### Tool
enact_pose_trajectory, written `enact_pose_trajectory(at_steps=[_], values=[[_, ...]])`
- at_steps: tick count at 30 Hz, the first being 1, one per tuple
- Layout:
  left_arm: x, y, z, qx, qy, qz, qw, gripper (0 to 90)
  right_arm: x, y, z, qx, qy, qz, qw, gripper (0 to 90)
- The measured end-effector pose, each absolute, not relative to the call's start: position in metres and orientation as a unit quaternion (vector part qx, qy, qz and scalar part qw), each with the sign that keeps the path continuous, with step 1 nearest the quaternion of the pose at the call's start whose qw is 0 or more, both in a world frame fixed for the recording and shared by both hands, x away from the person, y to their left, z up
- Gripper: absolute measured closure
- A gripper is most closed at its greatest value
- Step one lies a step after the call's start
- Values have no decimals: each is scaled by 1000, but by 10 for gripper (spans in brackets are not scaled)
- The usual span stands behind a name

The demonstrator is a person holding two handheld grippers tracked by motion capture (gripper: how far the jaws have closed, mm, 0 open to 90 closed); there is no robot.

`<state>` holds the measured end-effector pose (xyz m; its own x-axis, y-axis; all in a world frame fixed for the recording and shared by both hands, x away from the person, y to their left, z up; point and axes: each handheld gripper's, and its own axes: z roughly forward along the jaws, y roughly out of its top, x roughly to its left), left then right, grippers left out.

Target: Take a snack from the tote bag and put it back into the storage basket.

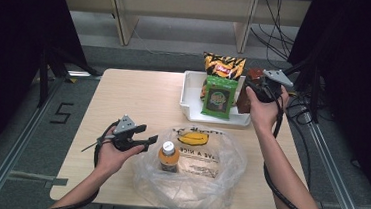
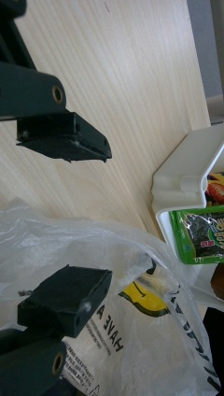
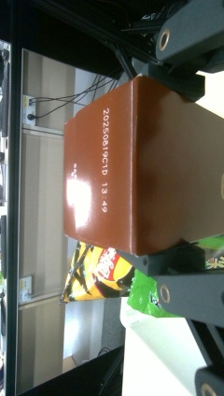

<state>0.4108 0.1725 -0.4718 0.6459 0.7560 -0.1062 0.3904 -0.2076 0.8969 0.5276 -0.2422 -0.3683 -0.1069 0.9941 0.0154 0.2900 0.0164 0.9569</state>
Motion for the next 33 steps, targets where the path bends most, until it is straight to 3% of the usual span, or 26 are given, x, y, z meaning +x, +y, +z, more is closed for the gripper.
enact_pose_trajectory(at_steps=[33], values=[[411,172,-473,754,382,179,504,350,535,-241,-389,559,596,433,380,387]])
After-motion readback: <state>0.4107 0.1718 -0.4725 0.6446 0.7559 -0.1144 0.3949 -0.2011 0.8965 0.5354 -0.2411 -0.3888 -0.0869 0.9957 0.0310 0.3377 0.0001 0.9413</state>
